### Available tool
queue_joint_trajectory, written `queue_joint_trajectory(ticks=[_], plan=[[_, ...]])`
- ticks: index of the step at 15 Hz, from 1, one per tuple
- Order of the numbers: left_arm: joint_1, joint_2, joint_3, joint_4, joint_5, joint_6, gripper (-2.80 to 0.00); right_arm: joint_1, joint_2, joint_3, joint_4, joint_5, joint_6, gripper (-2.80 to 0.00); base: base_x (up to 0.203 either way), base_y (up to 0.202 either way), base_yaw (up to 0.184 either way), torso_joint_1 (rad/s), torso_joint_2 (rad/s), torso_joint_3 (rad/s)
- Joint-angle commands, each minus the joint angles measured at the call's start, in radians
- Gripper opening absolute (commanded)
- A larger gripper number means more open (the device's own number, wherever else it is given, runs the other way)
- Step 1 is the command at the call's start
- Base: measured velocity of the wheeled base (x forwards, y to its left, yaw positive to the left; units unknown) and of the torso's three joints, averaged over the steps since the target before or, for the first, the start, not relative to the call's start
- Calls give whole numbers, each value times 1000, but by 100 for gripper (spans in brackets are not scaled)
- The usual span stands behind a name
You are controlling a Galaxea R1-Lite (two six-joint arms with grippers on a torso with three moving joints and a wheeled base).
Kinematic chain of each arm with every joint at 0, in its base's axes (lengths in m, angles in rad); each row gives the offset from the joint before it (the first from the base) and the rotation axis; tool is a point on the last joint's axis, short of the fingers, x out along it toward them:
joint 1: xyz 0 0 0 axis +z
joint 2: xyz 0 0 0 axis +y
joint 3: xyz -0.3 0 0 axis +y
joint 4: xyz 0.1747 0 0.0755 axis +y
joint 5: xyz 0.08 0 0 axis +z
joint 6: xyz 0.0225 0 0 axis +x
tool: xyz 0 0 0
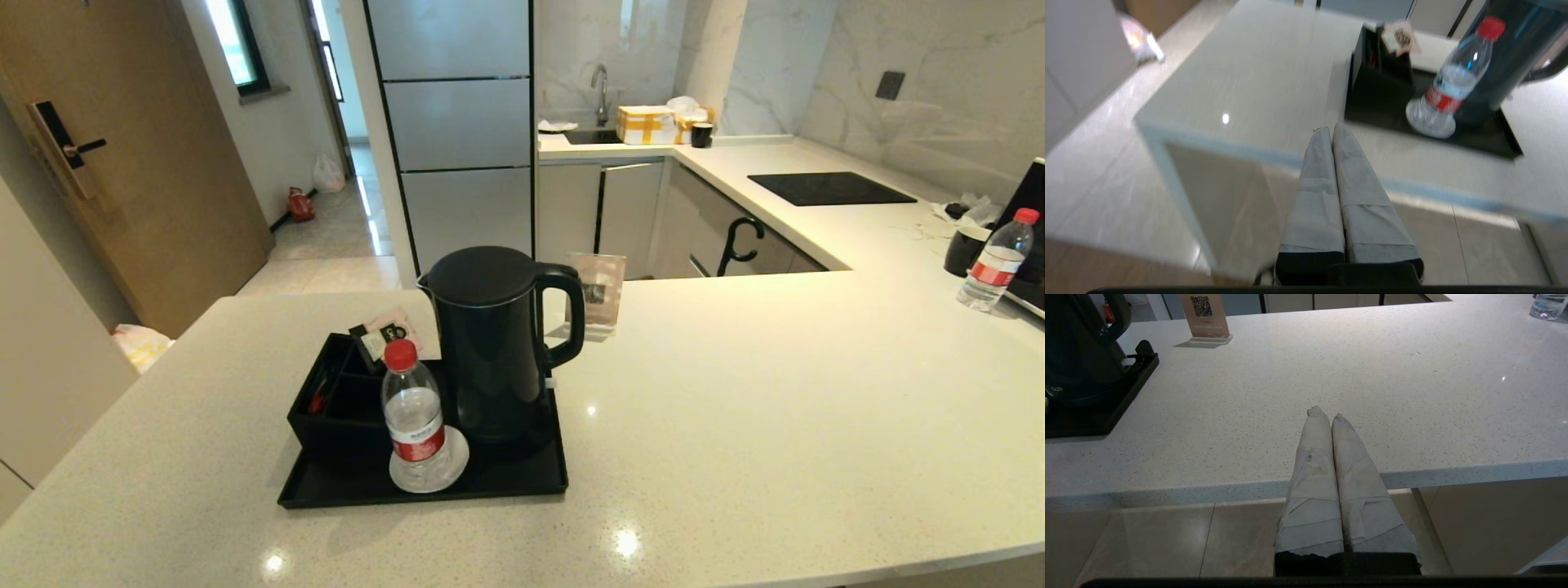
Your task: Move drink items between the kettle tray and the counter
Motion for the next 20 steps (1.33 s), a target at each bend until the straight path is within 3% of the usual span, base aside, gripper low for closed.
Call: queue_joint_trajectory(ticks=[1, 3, 4, 6, 8, 9, 11, 13, 16, 20], plan=[[0, 0, 216, -348, 1, 23, -280, 0, 0, 2, 0, 0, 0, -280, 0, 0, 0, 0, 0, 0], [0, -1, 559, -687, -18, 99, -280, -2, 0, 2, 0, 0, 0, -280, 0, 0, 0, 0, 0, 0], [0, -1, 678, -785, -25, 122, -280, -2, 0, 2, 0, 0, 0, -280, 0, 0, 0, 0, 0, 0], [1, -1, 803, -859, -40, 142, -280, 0, 0, 2, 0, 0, 0, -280, 0, 0, 0, 0, 0, 0], [1, -1, 765, -828, -71, 146, -280, 0, 0, 2, 0, 0, 0, -280, 0, 0, 0, 0, 0, 0], [1, 0, 736, -802, -119, 153, -280, 0, 0, 2, 0, 0, 0, -280, 0, 0, 0, 0, 0, 0], [1, 0, 736, -800, -121, 155, -280, 0, 0, 2, 0, 0, 0, -280, 0, 0, 0, 0, 0, 0], [0, -1, 760, -796, -196, 268, -280, -2, 0, 0, 0, 0, 0, -280, 0, 0, 0, 0, 0, 0], [2, -2, 762, -799, -193, 234, -280, 0, 0, 2, 0, 0, 0, -280, 0, 0, 0, 0, 0, 0], [0, -2, 764, -799, -192, 233, -280, 0, 0, 2, 0, 0, 0, -280, 0, 0, 0, 0, 0, 0]])
